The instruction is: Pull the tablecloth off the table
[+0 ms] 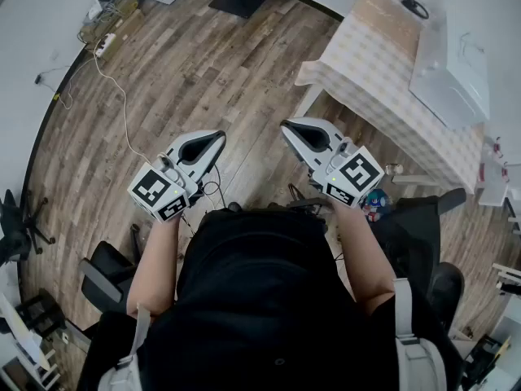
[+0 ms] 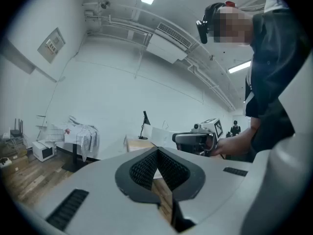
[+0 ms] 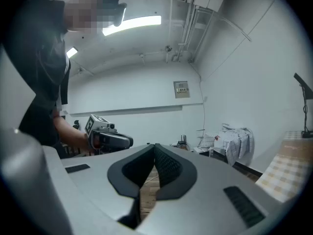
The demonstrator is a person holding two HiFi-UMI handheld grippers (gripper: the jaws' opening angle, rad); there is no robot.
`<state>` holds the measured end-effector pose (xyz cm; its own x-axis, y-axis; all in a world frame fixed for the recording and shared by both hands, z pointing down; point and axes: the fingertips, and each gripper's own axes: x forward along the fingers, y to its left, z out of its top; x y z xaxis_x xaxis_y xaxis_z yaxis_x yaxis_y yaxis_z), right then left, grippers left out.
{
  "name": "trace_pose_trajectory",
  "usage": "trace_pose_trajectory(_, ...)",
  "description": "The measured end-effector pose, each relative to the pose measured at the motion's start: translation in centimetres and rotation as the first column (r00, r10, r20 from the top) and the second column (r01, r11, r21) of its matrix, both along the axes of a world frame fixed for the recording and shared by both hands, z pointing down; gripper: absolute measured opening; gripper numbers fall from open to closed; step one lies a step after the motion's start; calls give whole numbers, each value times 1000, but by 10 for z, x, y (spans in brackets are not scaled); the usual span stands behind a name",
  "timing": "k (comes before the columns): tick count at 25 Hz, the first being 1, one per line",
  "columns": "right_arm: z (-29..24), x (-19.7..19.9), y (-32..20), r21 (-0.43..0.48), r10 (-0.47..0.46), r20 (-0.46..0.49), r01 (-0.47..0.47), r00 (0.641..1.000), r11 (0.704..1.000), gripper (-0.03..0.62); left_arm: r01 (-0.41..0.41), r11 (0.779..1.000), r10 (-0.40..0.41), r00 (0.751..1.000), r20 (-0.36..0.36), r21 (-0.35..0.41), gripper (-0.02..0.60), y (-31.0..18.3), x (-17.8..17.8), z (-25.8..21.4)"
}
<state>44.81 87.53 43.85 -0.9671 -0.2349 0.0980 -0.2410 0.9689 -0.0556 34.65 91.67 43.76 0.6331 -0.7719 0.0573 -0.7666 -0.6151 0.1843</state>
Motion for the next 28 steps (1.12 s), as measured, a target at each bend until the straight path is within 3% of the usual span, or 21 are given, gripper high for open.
trace_pose_trajectory(12,3,-35,-14,-15,4,-14,-4,1000,1000,18,-44,999,44,999,23,-1,11,-18,-29,0)
trace_pose_trajectory(20,6,-77,-19,-29,3,-29,-4,1000,1000,19,-24,1000,24,1000,-5,-14,11,-11,-85,-2)
trace_pose_trajectory(28,20,-104,-28,-73,-22,-78,16,997,997,20,0,998,-2,999,-33,-70,11,-22,-116,23)
